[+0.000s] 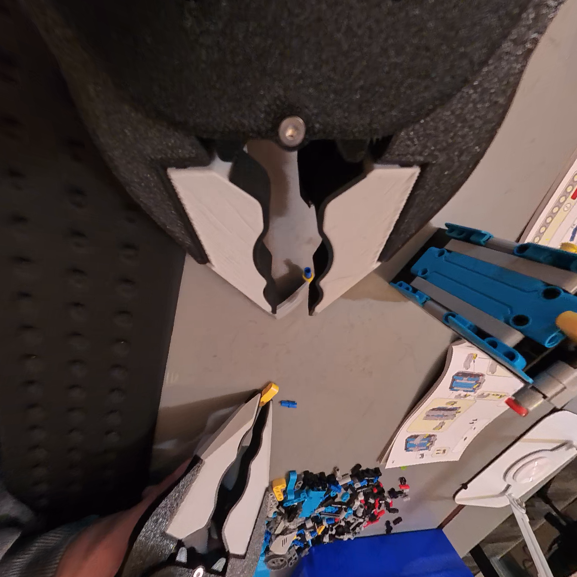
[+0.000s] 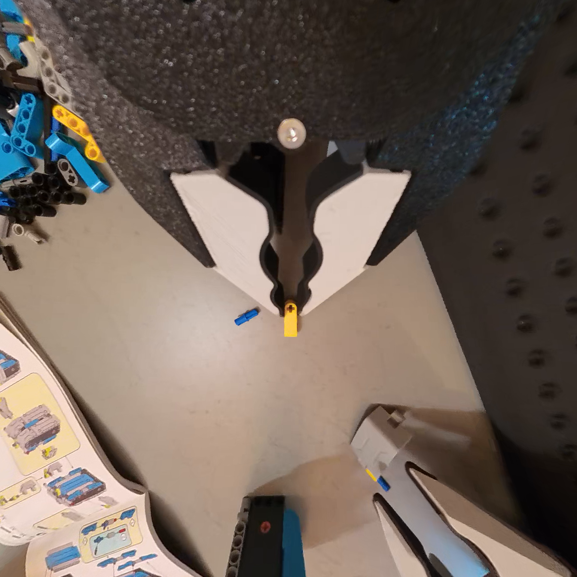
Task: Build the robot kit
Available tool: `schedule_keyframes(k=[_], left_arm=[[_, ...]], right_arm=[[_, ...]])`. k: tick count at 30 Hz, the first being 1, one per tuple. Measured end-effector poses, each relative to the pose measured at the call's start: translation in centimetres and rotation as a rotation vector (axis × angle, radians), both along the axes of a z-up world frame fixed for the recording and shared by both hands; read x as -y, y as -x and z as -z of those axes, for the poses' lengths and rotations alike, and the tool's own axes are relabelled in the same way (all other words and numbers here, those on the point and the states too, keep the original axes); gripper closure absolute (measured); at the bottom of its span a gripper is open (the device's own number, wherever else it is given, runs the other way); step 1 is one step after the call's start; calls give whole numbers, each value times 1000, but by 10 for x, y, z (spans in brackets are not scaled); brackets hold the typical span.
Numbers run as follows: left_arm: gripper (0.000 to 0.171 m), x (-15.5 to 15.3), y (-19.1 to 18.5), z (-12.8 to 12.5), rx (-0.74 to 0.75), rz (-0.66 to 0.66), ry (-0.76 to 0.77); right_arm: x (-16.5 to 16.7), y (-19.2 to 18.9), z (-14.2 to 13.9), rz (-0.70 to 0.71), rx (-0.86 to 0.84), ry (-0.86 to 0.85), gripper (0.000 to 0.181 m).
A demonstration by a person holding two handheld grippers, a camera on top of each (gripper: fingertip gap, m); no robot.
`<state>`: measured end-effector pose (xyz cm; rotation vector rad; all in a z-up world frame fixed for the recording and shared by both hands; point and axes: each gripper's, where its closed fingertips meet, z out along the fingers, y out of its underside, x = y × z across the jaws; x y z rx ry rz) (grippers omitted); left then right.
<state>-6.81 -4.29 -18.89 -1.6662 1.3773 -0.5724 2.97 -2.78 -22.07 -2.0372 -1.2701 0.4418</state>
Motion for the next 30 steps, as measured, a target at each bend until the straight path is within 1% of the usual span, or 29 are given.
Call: schedule_keyframes(k=[2,4,6,7,8,10,11,12,14,15,16,19,23,25,27,30], left_arm=[[152,1,-1,-6,29,4,-14],[151,2,-2,-16,85,15,-46],[151,8,-3,-30,171,52,-56],[151,11,-4,-39,233,69,-34],[151,16,-4,-49,306,92,21],[148,27,-3,-70,471,155,194],[145,28,0,-79,533,179,233],[143,24,3,-86,583,165,248],[143,19,8,-97,663,157,293],[143,20,9,-101,689,171,317],[143,20,9,-104,706,178,336],[144,20,7,-104,716,189,368],[144,21,6,-103,707,195,359],[143,21,5,-101,693,191,336],[144,23,2,-97,659,187,284],[143,31,-4,-91,600,200,211]], right_arm=[[-1,5,-5,5,-12,-21,174],[5,25,-23,-23,-133,12,174],[8,45,-48,-49,-284,28,174],[10,54,-60,-75,-355,29,174],[12,61,-73,-96,-422,12,174],[17,72,-92,-127,-523,-25,174],[23,78,-103,-148,-602,0,174],[29,83,-113,-169,-682,33,174],[34,90,-123,-196,-765,77,174],[36,93,-122,-209,-772,100,174],[38,95,-121,-224,-768,121,174],[38,93,-124,-227,-781,112,174],[40,91,-128,-244,-822,132,174],[38,87,-132,-240,-870,162,174],[33,82,-136,-220,-923,197,174],[28,75,-140,-196,-970,208,174]])
